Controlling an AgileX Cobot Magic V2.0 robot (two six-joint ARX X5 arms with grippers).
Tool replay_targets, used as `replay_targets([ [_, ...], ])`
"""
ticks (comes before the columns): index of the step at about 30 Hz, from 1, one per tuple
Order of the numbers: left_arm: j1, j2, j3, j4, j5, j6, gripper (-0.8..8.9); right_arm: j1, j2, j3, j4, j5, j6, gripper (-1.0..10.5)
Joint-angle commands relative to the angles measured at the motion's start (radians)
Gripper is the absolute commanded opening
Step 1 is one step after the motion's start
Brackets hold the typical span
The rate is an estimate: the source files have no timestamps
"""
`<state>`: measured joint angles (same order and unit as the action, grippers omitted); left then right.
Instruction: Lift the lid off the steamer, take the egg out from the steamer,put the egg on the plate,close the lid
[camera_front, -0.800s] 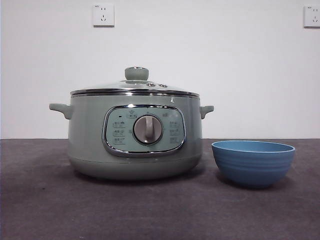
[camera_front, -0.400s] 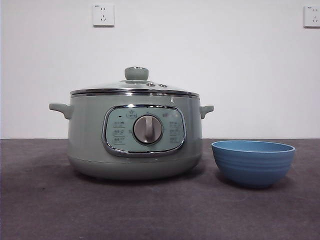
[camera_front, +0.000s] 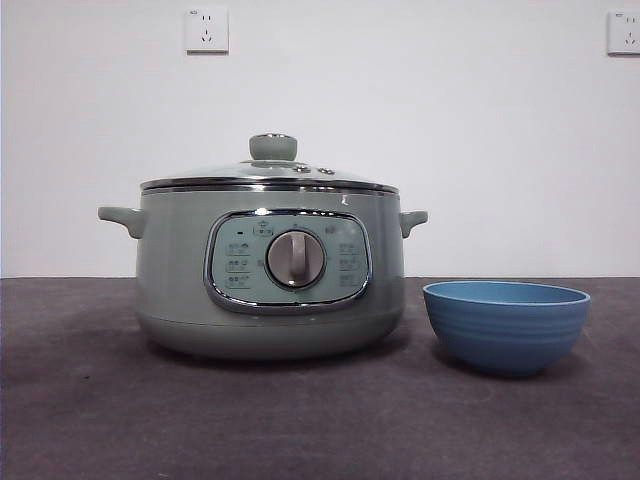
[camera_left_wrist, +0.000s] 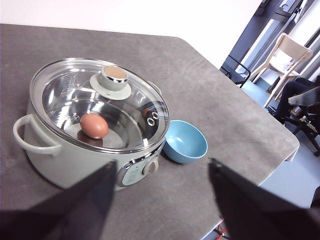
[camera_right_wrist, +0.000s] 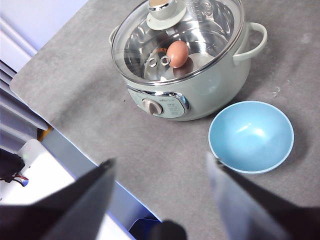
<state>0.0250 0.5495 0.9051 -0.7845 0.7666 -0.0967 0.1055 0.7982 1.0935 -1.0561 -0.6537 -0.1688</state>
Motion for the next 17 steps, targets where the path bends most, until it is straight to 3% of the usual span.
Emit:
replay_targets([
  [1, 0.000, 0.005, 0.000, 0.017, 0.002, 0.012, 5.12, 0.003, 0.000, 0.003, 0.000, 0.001, 0.008, 5.4],
  [13, -0.092, 0.208, 0.060, 0.184, -0.007, 0.034, 5.12, 0.003, 0.000, 0.003, 0.003, 0.001, 0.011, 5.4],
  [17, -0.168, 0.334, 0.132, 0.233, -0.081, 0.063, 5.12, 0.003, 0.000, 0.003, 0.003, 0.001, 0.014, 5.4],
])
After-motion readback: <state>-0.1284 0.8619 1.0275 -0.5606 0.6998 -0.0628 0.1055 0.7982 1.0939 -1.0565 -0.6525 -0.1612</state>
